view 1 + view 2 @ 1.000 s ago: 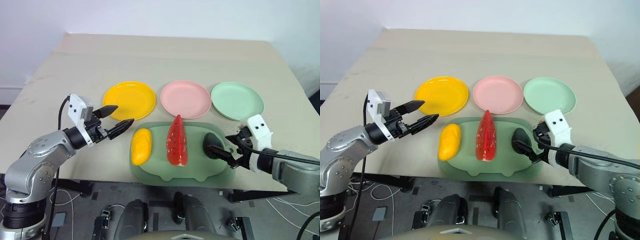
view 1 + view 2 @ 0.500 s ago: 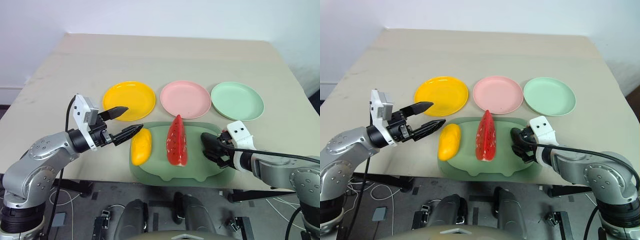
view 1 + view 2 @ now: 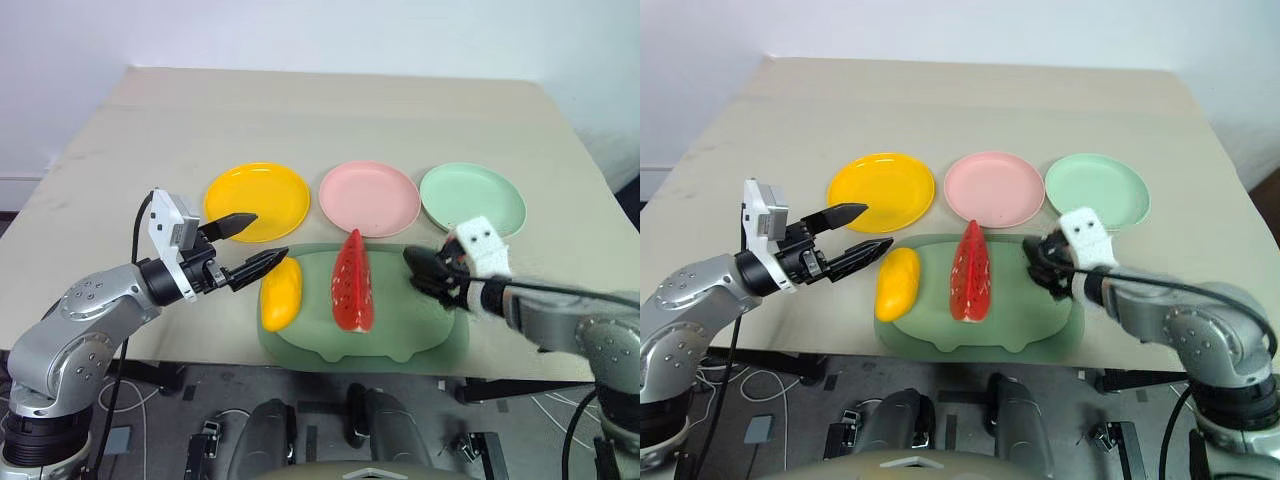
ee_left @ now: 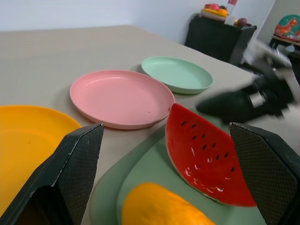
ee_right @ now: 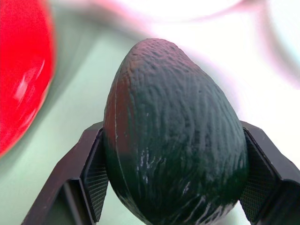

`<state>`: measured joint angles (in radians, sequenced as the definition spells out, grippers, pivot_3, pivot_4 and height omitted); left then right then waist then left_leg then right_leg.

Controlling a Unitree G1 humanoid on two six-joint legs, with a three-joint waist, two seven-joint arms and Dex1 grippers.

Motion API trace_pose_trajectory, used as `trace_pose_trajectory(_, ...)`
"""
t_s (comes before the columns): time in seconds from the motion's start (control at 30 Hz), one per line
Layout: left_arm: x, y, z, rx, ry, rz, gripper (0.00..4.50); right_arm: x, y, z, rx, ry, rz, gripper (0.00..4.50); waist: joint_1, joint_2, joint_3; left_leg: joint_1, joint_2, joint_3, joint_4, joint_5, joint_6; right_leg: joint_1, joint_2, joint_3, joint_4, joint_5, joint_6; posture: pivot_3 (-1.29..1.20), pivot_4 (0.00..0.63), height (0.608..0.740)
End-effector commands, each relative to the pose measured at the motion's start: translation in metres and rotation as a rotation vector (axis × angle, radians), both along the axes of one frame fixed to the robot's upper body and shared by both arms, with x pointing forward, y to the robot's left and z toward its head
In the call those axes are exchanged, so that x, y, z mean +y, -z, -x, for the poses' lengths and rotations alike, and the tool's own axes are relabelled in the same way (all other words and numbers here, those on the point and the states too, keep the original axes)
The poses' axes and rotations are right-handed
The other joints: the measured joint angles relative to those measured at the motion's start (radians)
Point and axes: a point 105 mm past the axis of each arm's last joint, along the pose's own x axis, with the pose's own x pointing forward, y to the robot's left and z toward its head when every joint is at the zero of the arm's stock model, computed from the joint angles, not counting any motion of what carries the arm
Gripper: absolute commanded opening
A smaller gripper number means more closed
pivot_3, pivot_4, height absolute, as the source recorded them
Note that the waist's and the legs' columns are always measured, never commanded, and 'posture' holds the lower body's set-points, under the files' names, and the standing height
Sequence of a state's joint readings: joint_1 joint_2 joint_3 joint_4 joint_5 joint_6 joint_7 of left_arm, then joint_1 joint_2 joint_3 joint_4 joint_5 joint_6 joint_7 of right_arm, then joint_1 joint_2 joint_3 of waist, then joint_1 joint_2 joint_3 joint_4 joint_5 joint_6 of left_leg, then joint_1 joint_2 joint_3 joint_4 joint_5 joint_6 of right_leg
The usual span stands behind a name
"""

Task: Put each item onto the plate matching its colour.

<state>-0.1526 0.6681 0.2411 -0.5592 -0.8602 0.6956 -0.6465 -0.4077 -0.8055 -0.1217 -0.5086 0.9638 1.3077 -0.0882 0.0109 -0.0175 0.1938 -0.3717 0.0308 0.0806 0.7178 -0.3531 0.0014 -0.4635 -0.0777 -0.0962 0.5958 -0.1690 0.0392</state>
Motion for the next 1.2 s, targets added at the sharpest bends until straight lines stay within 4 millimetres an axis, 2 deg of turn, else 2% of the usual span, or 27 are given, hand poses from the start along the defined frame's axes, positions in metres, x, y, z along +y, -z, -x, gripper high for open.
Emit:
trace_pose_trajectory(0.03, -0.003, -0.010, 0.006, -0.047, 0.018, -0.006, 4.50, -0.030, -0.026, -0.032, -0.118, 0.101, 0.060, 3.16, 0.000, 0.000, 0.000, 0.000, 0.000, 0.000, 0.000, 0.000, 0.000, 0.000, 0.000, 0.000, 0.000, 0.000, 0.000, 0.00, 0.150, 0.740)
trace_pose_trajectory(0.13, -0.004, -0.008, 0.004, -0.047, 0.016, -0.009, 4.50, -0.052, -0.029, -0.064, -0.168, 0.149, 0.116, 3.16, 0.001, 0.000, 0.000, -0.001, -0.001, 0.000, -0.001, 0.000, 0.000, 0.000, 0.000, 0.000, -0.001, 0.000, 0.000, 0.00, 0.150, 0.740)
trace_pose_trajectory(0.3, -0.009, -0.006, 0.004, -0.054, 0.017, -0.012, 4.50, -0.077, -0.017, -0.102, -0.184, 0.184, 0.175, 3.16, -0.001, 0.000, 0.000, -0.001, -0.001, 0.001, -0.001, 0.000, 0.000, 0.000, 0.000, 0.000, -0.001, 0.000, 0.000, 0.00, 0.150, 0.740)
trace_pose_trajectory(0.33, -0.010, -0.006, 0.004, -0.057, 0.016, -0.016, 4.50, -0.079, -0.015, -0.106, -0.183, 0.178, 0.185, 3.16, -0.001, 0.000, 0.000, -0.001, -0.001, 0.001, -0.001, 0.000, 0.000, 0.000, 0.000, 0.000, -0.001, 0.000, 0.000, 0.00, 0.150, 0.740)
trace_pose_trajectory(0.4, -0.009, -0.007, 0.006, -0.059, 0.008, -0.014, 4.50, -0.082, -0.014, -0.112, -0.182, 0.168, 0.196, 3.91, -0.001, 0.000, 0.000, -0.001, -0.001, 0.001, -0.001, 0.000, 0.000, -0.001, 0.000, 0.000, 0.000, 0.000, 0.000, 0.00, 0.150, 0.740)
trace_pose_trajectory(0.47, -0.007, -0.006, 0.007, -0.058, -0.004, -0.012, 4.50, -0.084, -0.015, -0.115, -0.181, 0.156, 0.197, 4.48, -0.001, 0.000, 0.000, -0.002, 0.000, 0.001, -0.001, 0.000, 0.000, -0.001, 0.000, 0.000, 0.000, 0.000, 0.000, 0.00, 0.150, 0.740)
trace_pose_trajectory(0.57, -0.005, -0.005, 0.010, -0.055, -0.014, -0.012, 4.50, -0.084, -0.025, -0.112, -0.212, 0.118, 0.227, 4.48, -0.001, 0.000, 0.000, -0.001, 0.000, 0.001, -0.001, 0.000, 0.000, -0.001, 0.000, 0.000, 0.000, 0.000, 0.000, 0.00, 0.150, 0.740)
trace_pose_trajectory(0.63, -0.004, -0.005, 0.011, -0.053, -0.024, -0.009, 4.50, -0.079, -0.041, -0.105, -0.271, 0.060, 0.262, 4.48, 0.001, 0.001, 0.001, -0.001, 0.000, 0.001, -0.001, 0.000, 0.000, -0.001, 0.000, 0.000, 0.000, 0.000, 0.000, 0.00, 0.150, 0.740)
trace_pose_trajectory(0.77, 0.003, -0.002, 0.010, -0.046, -0.050, -0.013, 4.50, -0.053, -0.072, -0.077, -0.352, -0.096, 0.221, 4.48, 0.003, 0.001, 0.001, -0.002, 0.000, 0.000, -0.001, 0.000, 0.000, -0.002, 0.000, 0.000, 0.000, 0.000, 0.001, 0.00, 0.150, 0.740)
trace_pose_trajectory(0.83, 0.012, 0.000, 0.006, -0.041, -0.081, -0.027, 4.50, -0.015, -0.088, -0.049, -0.304, -0.226, 0.033, 4.48, 0.000, 0.001, 0.001, -0.001, 0.001, 0.000, -0.001, 0.000, 0.000, -0.001, 0.000, -0.001, 0.000, 0.000, 0.001, 0.00, 0.150, 0.740)
trace_pose_trajectory(0.87, 0.015, 0.000, 0.004, -0.040, -0.090, -0.031, 4.50, -0.004, -0.090, -0.039, -0.277, -0.266, -0.017, 4.48, -0.003, 0.002, 0.001, -0.001, 0.001, 0.001, -0.001, 0.000, 0.000, -0.001, 0.000, 0.000, 0.000, 0.000, 0.001, 0.00, 0.150, 0.740)
trace_pose_trajectory(0.93, 0.021, 0.000, 0.002, -0.039, -0.106, -0.033, 4.50, 0.012, -0.088, -0.027, -0.208, -0.286, -0.096, 4.48, -0.004, 0.001, 0.000, 0.000, 0.002, 0.000, -0.001, 0.000, -0.001, -0.001, 0.001, 0.000, 0.001, 0.000, 0.000, 0.00, 0.150, 0.740)
trace_pose_trajectory(1.03, 0.035, 0.000, -0.005, -0.042, -0.136, -0.057, 4.50, 0.061, -0.064, 0.005, -0.049, -0.417, -0.178, 4.48, -0.002, 0.001, 0.000, 0.000, 0.002, 0.000, -0.001, 0.000, -0.001, -0.001, 0.001, -0.001, 0.001, 0.000, 0.000, 0.00, 0.150, 0.740)
trace_pose_trajectory(1.07, 0.037, 0.000, -0.007, -0.044, -0.138, -0.062, 4.50, 0.073, -0.057, 0.011, -0.023, -0.441, -0.186, 4.48, -0.002, 0.001, 0.000, 0.000, 0.002, 0.000, -0.001, 0.000, -0.001, -0.001, 0.001, -0.001, 0.001, 0.000, 0.000, 0.00, 0.150, 0.740)
trace_pose_trajectory(1.13, 0.038, -0.001, -0.009, -0.048, -0.135, -0.064, 4.50, 0.083, -0.053, 0.013, -0.013, -0.447, -0.194, 4.48, 0.000, 0.002, 0.001, -0.001, 0.002, 0.000, -0.001, 0.000, -0.001, -0.003, 0.000, -0.001, 0.002, 0.000, 0.000, 0.00, 0.150, 0.740)
trace_pose_trajectory(1.2, 0.037, -0.001, -0.011, -0.053, -0.128, -0.065, 4.50, 0.098, -0.037, 0.016, 0.027, -0.463, -0.197, 4.48, 0.004, 0.001, 0.000, -0.002, 0.001, 0.000, -0.001, 0.000, -0.001, -0.003, -0.001, -0.001, 0.002, 0.000, 0.000, 0.00, 0.150, 0.740)
